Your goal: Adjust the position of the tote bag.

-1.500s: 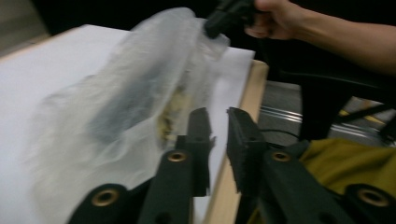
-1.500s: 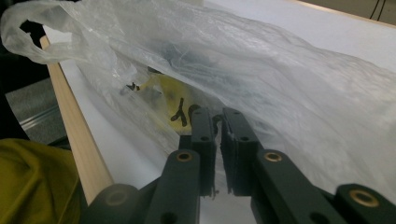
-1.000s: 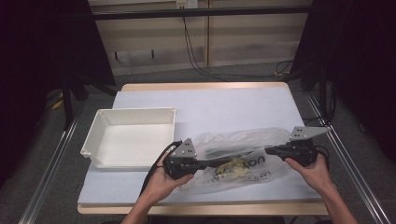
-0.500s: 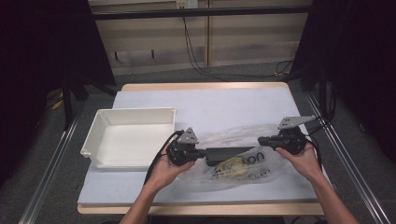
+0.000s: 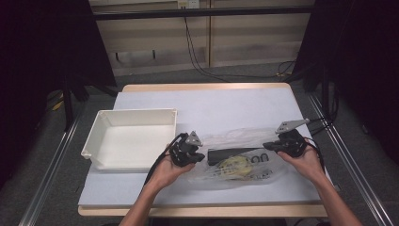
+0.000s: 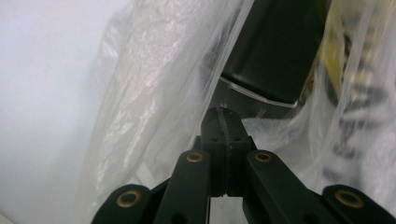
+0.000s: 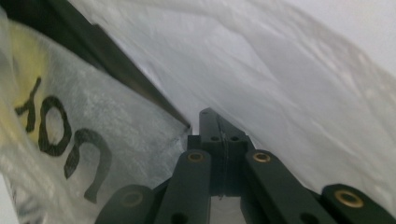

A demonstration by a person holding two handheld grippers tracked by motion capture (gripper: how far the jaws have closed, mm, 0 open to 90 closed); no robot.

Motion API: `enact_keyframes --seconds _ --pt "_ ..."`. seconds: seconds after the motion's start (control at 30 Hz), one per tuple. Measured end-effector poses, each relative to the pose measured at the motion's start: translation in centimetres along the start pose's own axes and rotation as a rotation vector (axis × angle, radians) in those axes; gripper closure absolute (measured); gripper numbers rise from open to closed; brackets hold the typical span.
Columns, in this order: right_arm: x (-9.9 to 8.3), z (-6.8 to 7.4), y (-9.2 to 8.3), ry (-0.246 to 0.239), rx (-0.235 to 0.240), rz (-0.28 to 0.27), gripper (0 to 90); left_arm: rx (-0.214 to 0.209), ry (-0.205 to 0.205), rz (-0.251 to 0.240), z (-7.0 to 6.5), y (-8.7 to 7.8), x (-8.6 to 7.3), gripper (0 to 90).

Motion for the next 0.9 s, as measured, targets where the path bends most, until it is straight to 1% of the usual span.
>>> enact_keyframes --seconds 0.03,0.07,0.1,0.13,0.2,0.23,0.27,0.33,0.37,0.4,0.43,0.47,0.5,0.53,0.57,0.6,0.63,0.7,0.73,0.77,0.8,0.83,0.87,0.9 --pt "-0.4 -0.1 0.0 -0.004 -0.008 0.009 90.0 -0.001 0.003 0.011 -0.1 0.2 -0.1 90.0" --pt "-0.7 0.0 0.0 -0.003 0.0 0.018 90.0 -0.004 0.013 0.026 -0.2 0.3 -0.3 90.0" --pt "-1.1 0.1 -0.1 -0.007 -0.002 0.027 90.0 -0.008 0.015 0.04 -0.3 0.5 -0.4 90.0" --pt "-1.5 0.1 -0.1 -0.013 -0.003 0.039 90.0 -0.002 0.022 0.055 -0.3 0.7 -0.5 90.0" --pt "-2.2 0.2 0.0 -0.023 0.001 0.062 90.0 0.001 0.031 0.074 -0.2 1.0 -0.7 90.0" --pt "-2.7 0.3 -0.1 -0.03 0.008 0.073 90.0 0.003 0.024 0.075 -0.2 1.1 -0.7 90.0" --pt "-3.0 0.3 -0.1 -0.033 0.012 0.078 90.0 0.007 0.027 0.082 -0.2 1.1 -0.8 90.0" --pt "-3.4 0.3 -0.3 -0.036 0.018 0.083 90.0 0.021 0.065 0.128 0.0 1.1 -1.1 90.0" --pt "-3.5 0.2 -0.3 -0.048 0.015 0.085 90.0 0.024 0.05 0.13 0.0 1.3 -1.1 90.0" --pt "-3.7 0.1 -0.4 -0.055 0.001 0.094 90.0 0.018 0.052 0.144 0.0 1.3 -1.2 90.0" --pt "-3.8 0.2 -0.3 -0.06 0.008 0.099 90.0 0.02 0.044 0.141 0.1 1.3 -1.1 90.0" --pt "-4.1 0.1 -0.3 -0.066 -0.007 0.112 90.0 0.023 0.049 0.146 0.1 1.3 -1.2 90.0" --pt "-4.2 0.0 -0.2 -0.08 -0.009 0.114 90.0 0.024 0.066 0.161 0.2 1.3 -1.2 90.0" --pt "-4.4 0.0 -0.2 -0.086 -0.012 0.118 90.0 0.025 0.065 0.165 0.1 1.3 -1.3 90.0" --pt "-4.4 -0.1 -0.2 -0.095 -0.011 0.113 90.0 0.03 0.075 0.165 0.1 1.3 -1.2 90.0" --pt "-4.6 -0.1 -0.4 -0.088 -0.021 0.123 90.0 0.037 0.067 0.172 0.0 1.3 -1.3 90.0" --pt "-4.6 -0.3 -0.4 -0.094 -0.029 0.123 90.0 0.032 0.07 0.177 0.0 1.3 -1.3 90.0" --pt "-5.0 -0.5 -0.7 -0.085 -0.036 0.124 90.0 0.022 0.077 0.187 0.0 1.2 -1.5 90.0" --pt "-5.1 -0.7 -0.9 -0.081 -0.041 0.119 90.0 0.015 0.079 0.189 0.1 1.1 -1.5 90.0" --pt "-5.4 -0.8 -1.1 -0.073 -0.041 0.119 90.0 0.013 0.068 0.179 0.0 1.1 -1.5 90.0" --pt "-5.6 -1.1 -1.3 -0.07 -0.051 0.119 90.0 0.011 0.066 0.178 0.0 1.1 -1.5 90.0" --pt "-5.8 -1.2 -1.5 -0.07 -0.051 0.117 90.0 0.008 0.086 0.187 0.1 1.1 -1.6 90.0" --pt "-6.0 -1.3 -1.7 -0.062 -0.057 0.117 90.0 0.003 0.075 0.186 0.0 1.1 -1.6 90.0" --pt "-6.2 -1.3 -1.8 -0.066 -0.062 0.119 90.0 0.003 0.071 0.184 0.1 1.1 -1.6 90.0"
Point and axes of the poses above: each handheld gripper's, and its own axes: y roughly forward along the jaws, x roughly out of its top, z roughly to its left, the point moved 10 cm from there along y, roughly forward along the jaws, and after that the axes turned 6 degrees about y, right-handed, at the moved point
